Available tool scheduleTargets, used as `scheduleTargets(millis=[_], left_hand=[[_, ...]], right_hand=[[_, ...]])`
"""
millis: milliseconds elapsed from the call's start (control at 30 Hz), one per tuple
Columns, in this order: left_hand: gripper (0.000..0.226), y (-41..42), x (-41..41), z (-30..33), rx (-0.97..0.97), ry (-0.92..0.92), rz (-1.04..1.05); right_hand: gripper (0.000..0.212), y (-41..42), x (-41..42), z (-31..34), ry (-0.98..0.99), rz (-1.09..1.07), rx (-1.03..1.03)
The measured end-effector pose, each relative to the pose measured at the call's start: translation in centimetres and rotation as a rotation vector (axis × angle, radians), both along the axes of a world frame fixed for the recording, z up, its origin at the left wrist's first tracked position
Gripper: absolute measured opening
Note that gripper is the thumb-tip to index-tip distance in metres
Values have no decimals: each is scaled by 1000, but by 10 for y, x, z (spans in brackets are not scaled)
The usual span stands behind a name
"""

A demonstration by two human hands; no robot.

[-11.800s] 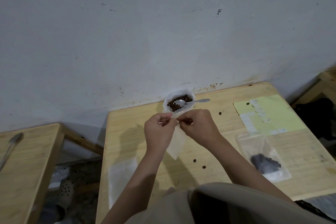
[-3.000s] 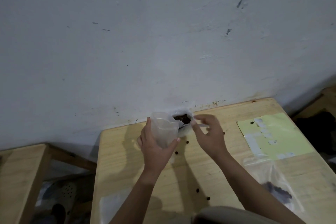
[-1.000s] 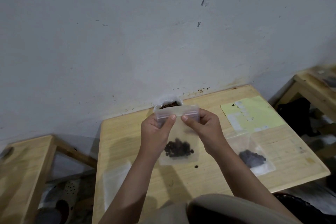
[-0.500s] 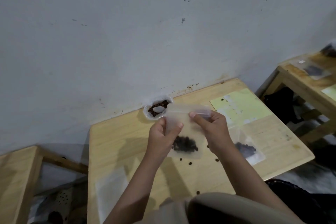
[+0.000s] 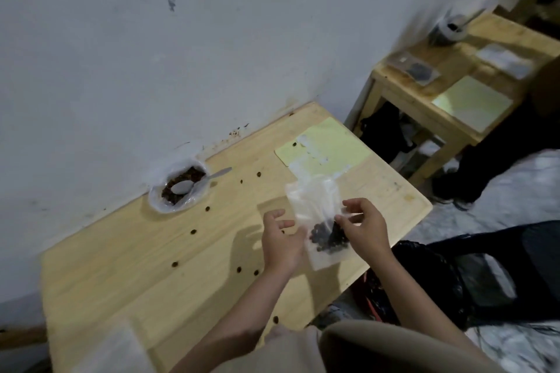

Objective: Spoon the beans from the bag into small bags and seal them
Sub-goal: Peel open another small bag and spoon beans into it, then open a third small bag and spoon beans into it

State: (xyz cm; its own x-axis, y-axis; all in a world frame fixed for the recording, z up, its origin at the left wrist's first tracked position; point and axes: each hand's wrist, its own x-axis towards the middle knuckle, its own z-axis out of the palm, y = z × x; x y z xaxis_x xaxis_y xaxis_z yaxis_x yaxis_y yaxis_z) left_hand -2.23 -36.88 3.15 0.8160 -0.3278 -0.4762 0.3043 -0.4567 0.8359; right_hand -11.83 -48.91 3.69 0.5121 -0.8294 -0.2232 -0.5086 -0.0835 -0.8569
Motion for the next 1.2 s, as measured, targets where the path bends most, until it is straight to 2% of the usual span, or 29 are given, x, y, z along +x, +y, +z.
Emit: scheduleTargets(millis=[133,400,567,700,833,967,1067,1200], left_hand=[[47,-28,-20,-14,73,-93,-186],[48,-39,-23,-26,193,-40,-336],[34,-15,-14,-16,165,-33,-242],[29,39,-4,-5,138,-107,-80],[24,122,1,2,151,-145,139],[23,223,-9,-4,252,-185,312],[27,291,-24,-14,394,-327,411],[41,348,-34,-25,530,-316,370]], right_hand=[[27,-29,-4,-23,189,80,-155],[38,-62,2,-47,432,347,-238],[30,-47,11,-42,363,210,-300],[21,0,29,-37,213,192,-404],[15,76,58,-36,79,371,-475],[13,172,80,-35,67,560,-330],[15,239,91,-35,90,693,-192],[14,303,97,-35,228,812,-55]])
